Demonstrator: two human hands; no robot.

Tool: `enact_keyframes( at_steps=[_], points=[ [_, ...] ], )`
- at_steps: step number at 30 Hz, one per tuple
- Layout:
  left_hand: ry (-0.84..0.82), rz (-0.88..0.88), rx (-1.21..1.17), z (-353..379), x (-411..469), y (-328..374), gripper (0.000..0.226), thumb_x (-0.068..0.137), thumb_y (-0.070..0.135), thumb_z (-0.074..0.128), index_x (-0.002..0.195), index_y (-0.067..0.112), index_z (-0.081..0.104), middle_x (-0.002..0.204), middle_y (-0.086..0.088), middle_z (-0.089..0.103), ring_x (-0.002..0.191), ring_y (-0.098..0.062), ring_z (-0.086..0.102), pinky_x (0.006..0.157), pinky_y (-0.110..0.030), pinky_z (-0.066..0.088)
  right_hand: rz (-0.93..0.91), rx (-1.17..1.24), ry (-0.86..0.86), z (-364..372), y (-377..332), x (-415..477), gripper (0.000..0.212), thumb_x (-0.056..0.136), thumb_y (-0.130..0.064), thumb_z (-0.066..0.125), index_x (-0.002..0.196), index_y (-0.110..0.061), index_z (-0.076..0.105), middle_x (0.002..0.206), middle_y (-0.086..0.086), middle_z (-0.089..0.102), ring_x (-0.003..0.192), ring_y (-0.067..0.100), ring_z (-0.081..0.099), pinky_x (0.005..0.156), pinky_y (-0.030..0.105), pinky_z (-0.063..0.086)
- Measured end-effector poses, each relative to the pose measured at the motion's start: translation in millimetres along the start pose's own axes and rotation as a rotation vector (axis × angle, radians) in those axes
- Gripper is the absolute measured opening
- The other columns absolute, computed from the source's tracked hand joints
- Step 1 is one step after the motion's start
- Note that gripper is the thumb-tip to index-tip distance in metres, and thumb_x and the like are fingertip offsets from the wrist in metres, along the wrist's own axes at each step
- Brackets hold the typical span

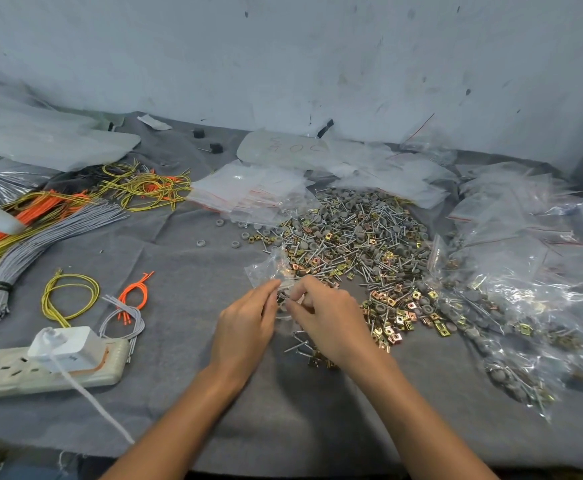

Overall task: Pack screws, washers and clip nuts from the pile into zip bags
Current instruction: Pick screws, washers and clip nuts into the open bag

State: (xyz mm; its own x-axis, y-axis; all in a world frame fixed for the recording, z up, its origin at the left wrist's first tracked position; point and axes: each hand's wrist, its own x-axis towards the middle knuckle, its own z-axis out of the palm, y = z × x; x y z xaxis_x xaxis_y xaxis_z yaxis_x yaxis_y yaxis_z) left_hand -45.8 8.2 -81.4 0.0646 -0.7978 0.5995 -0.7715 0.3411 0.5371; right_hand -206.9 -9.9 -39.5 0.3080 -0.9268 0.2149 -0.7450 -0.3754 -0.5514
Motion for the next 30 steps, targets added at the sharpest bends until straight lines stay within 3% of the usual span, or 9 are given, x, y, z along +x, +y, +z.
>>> enact_keyframes(
  at_steps=[10, 13, 15, 17, 19, 21, 24, 27, 30],
  points=[
    [0.013, 0.009, -0.004, 0, 0, 0, 0.027, 0.094, 0.016, 0.060, 0.118, 0.011, 0.072, 0.113, -0.001, 0.075, 0.098, -0.015, 0.070, 0.086, -0.022, 0.047, -0.127, -0.247, 0.092, 12, 0, 8, 0.013, 0.101, -0.038, 0.053, 0.094, -0.029, 0.060, 0.081, -0.011, 0.070, 0.074, 0.015, 0.065, 0.059, 0.032, 0.035],
    [0.011, 0.013, -0.003, 0, 0, -1, 0.026, 0.093, 0.008, 0.068, 0.119, 0.011, 0.072, 0.113, -0.001, 0.075, 0.097, -0.016, 0.071, 0.085, -0.023, 0.049, -0.151, -0.260, 0.076, 8, 2, 6, 0.019, 0.102, -0.038, 0.050, 0.105, -0.030, 0.067, 0.090, -0.011, 0.073, 0.082, 0.016, 0.067, 0.063, 0.033, 0.045],
    [0.011, 0.015, -0.001, 0, 0, -1, 0.027, 0.091, 0.006, 0.070, 0.118, 0.011, 0.072, 0.113, -0.001, 0.075, 0.096, -0.016, 0.071, 0.084, -0.024, 0.050, -0.129, -0.166, 0.093, -1, 5, 3, 0.019, 0.102, -0.037, 0.053, 0.110, -0.032, 0.070, 0.074, -0.016, 0.068, 0.068, 0.009, 0.063, 0.063, 0.032, 0.050],
    [0.014, 0.017, -0.004, 0, 0, -1, 0.027, 0.092, 0.007, 0.070, 0.119, 0.011, 0.072, 0.113, 0.000, 0.075, 0.095, -0.015, 0.072, 0.083, -0.023, 0.050, -0.085, -0.044, 0.160, -13, 12, 0, 0.014, 0.099, -0.032, 0.060, 0.106, -0.031, 0.073, 0.056, -0.023, 0.053, 0.051, 0.002, 0.053, 0.052, 0.022, 0.040],
    [0.007, 0.017, -0.016, -1, 1, -1, 0.027, 0.093, 0.008, 0.069, 0.120, 0.011, 0.072, 0.114, 0.000, 0.074, 0.097, -0.014, 0.072, 0.085, -0.023, 0.051, -0.016, 0.021, 0.206, -27, 23, -2, 0.009, 0.098, -0.027, 0.063, 0.099, -0.030, 0.071, 0.056, -0.024, 0.052, 0.052, -0.003, 0.054, 0.049, 0.011, 0.031],
    [-0.003, 0.016, -0.025, -1, 0, 0, 0.028, 0.094, 0.010, 0.068, 0.122, 0.011, 0.071, 0.116, 0.000, 0.074, 0.100, -0.014, 0.071, 0.087, -0.025, 0.054, 0.049, -0.013, 0.148, -39, 33, -1, 0.008, 0.098, -0.026, 0.063, 0.096, -0.031, 0.069, 0.069, -0.022, 0.058, 0.059, -0.004, 0.056, 0.054, 0.014, 0.037],
    [-0.010, 0.009, -0.029, -2, 1, 2, 0.028, 0.096, 0.011, 0.066, 0.123, 0.010, 0.070, 0.117, -0.001, 0.073, 0.101, -0.014, 0.071, 0.087, -0.030, 0.057, 0.076, -0.130, -0.107, -39, 38, 2, 0.006, 0.095, -0.030, 0.064, 0.091, -0.034, 0.067, 0.086, -0.018, 0.060, 0.076, -0.001, 0.056, 0.067, 0.028, 0.049],
    [-0.014, 0.005, -0.024, -3, 1, 2, 0.028, 0.096, 0.012, 0.065, 0.124, 0.011, 0.070, 0.118, 0.000, 0.073, 0.101, -0.014, 0.071, 0.087, -0.029, 0.055, 0.061, -0.181, -0.239, -29, 34, 4, 0.007, 0.094, -0.037, 0.066, 0.089, -0.032, 0.068, 0.088, -0.018, 0.060, 0.083, 0.004, 0.058, 0.070, 0.031, 0.049],
    [-0.009, 0.000, -0.022, -3, 1, 2, 0.028, 0.096, 0.012, 0.066, 0.123, 0.011, 0.070, 0.117, 0.000, 0.073, 0.102, -0.014, 0.070, 0.087, -0.027, 0.053, 0.057, -0.223, -0.247, -21, 30, 6, 0.013, 0.093, -0.043, 0.066, 0.088, -0.030, 0.068, 0.084, -0.016, 0.063, 0.081, 0.006, 0.061, 0.072, 0.034, 0.054]
  ],
)
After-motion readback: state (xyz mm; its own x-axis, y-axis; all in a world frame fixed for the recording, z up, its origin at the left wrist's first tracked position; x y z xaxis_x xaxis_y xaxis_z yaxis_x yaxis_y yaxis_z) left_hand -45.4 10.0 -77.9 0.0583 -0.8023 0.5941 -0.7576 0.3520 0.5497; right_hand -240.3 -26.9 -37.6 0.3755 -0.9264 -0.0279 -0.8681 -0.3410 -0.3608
